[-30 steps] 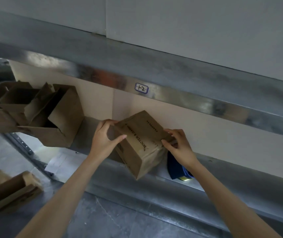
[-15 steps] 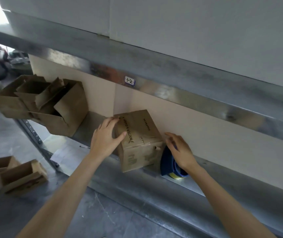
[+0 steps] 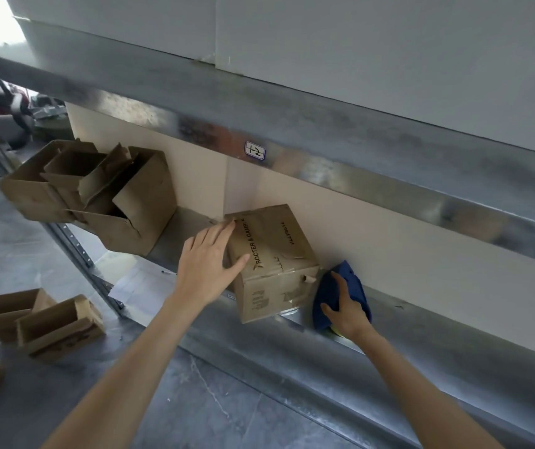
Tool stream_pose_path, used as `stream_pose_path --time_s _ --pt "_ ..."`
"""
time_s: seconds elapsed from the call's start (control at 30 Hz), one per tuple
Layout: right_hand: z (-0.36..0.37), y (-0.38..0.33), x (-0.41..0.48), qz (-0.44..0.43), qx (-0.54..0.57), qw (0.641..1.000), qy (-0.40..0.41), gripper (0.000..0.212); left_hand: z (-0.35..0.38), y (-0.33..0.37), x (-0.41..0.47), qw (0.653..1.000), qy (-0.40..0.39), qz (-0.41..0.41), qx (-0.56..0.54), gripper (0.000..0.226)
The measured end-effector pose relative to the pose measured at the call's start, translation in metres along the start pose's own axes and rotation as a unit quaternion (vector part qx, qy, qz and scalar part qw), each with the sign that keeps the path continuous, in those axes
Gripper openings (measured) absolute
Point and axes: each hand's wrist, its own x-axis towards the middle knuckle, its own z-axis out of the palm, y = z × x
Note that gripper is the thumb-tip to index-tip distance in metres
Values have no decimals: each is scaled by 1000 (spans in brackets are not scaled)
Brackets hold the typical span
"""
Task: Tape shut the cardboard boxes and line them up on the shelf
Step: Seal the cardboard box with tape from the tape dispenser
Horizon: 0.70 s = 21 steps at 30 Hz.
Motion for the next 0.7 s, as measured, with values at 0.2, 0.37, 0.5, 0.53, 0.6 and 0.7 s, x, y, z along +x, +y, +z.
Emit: stream_pose_path --time_s 0.2,0.37,0.5,0.53,0.6,0.7 --pt "1 8 8 17 65 998 12 77 1 -4 -1 1000 -17 -1 -13 69" --pt "1 9 14 32 64 997 25 71 3 0 -7 996 -35 -11 -77 71" --pt "-3 8 19 32 91 995 33 84 5 5 -15 990 -58 -22 -125 82" --pt "-3 7 21 32 90 995 33 87 6 5 -17 989 -63 -24 -133 85" --pt "-1 6 24 40 85 995 31 87 6 7 -20 986 -74 -22 -146 91" --pt "1 5 24 61 83 994 32 81 9 7 -24 984 -85 -7 -154 95"
